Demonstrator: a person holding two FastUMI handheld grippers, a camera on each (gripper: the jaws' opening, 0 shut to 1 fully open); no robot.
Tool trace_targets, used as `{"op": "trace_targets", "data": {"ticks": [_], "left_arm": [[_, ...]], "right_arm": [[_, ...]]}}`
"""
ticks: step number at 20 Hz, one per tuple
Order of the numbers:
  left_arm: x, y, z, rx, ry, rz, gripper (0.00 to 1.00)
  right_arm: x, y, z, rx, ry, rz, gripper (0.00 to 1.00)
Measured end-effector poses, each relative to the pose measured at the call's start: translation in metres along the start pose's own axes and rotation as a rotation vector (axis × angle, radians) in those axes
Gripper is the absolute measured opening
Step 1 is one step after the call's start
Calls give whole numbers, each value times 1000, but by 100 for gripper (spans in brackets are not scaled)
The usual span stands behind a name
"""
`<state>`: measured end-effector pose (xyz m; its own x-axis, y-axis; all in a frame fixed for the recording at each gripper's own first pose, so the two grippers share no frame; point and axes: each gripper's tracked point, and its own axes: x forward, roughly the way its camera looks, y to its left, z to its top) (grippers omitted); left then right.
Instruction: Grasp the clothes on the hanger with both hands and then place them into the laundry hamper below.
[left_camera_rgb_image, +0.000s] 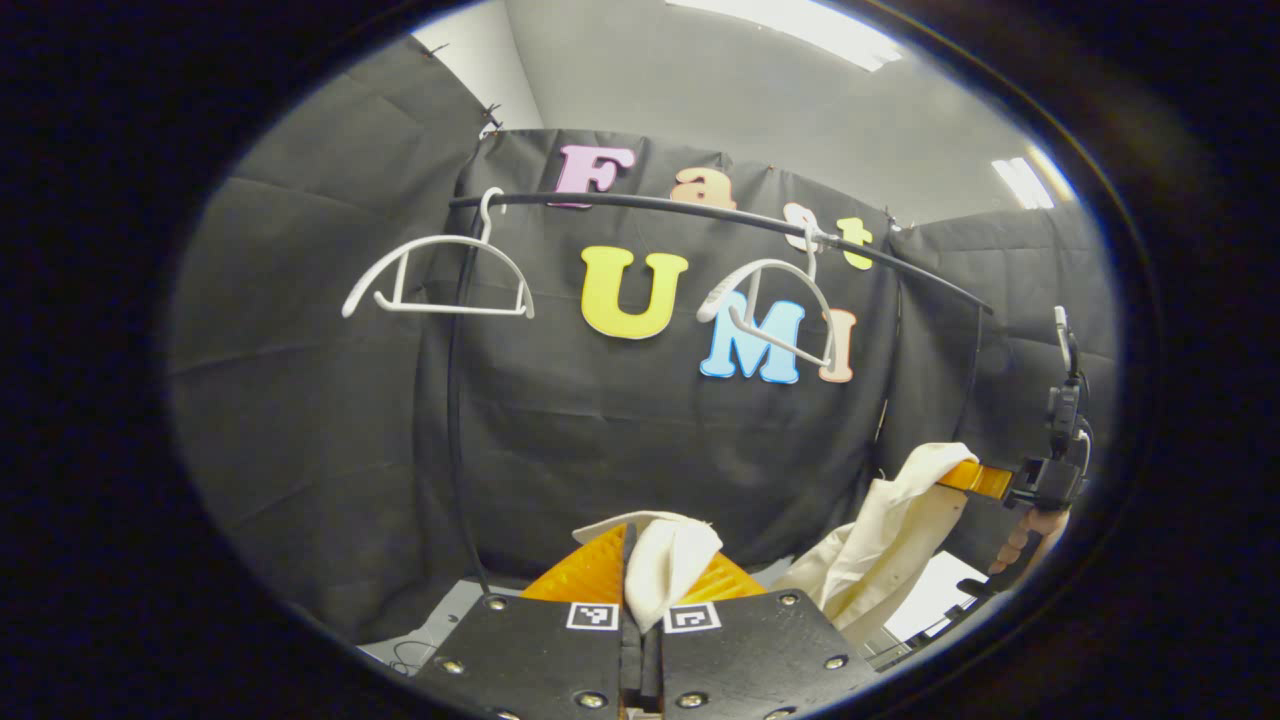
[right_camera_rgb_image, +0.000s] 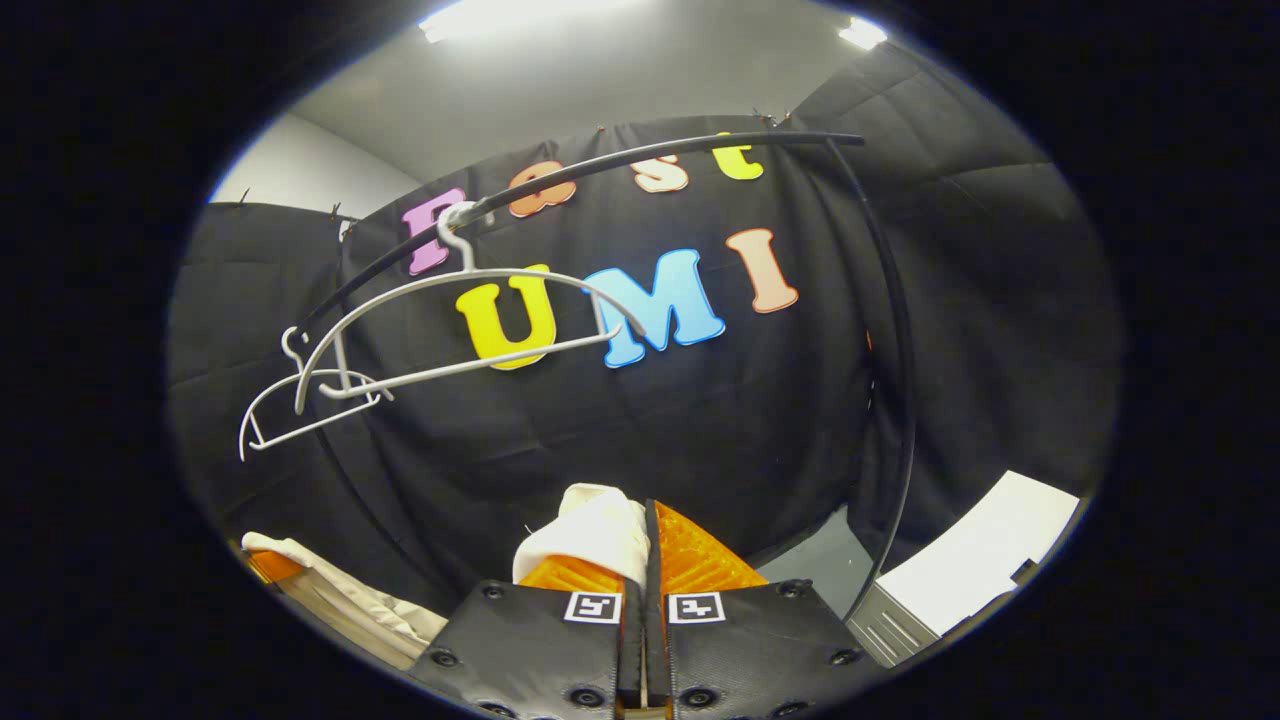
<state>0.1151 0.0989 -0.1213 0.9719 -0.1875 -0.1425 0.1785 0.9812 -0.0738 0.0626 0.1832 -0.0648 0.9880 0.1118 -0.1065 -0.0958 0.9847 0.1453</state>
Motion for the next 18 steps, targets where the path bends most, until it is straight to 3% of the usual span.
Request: {"op": "trace_targets", "data": {"ticks": [8, 18], "left_arm": [[-3, 10, -79, 40, 142, -33, 1], [3, 33, -197, 83, 398, 10, 2]], "right_arm": [[-7, 39, -97, -30, 214, 46, 0], [-2, 27, -220, -58, 497, 65, 3]]}}
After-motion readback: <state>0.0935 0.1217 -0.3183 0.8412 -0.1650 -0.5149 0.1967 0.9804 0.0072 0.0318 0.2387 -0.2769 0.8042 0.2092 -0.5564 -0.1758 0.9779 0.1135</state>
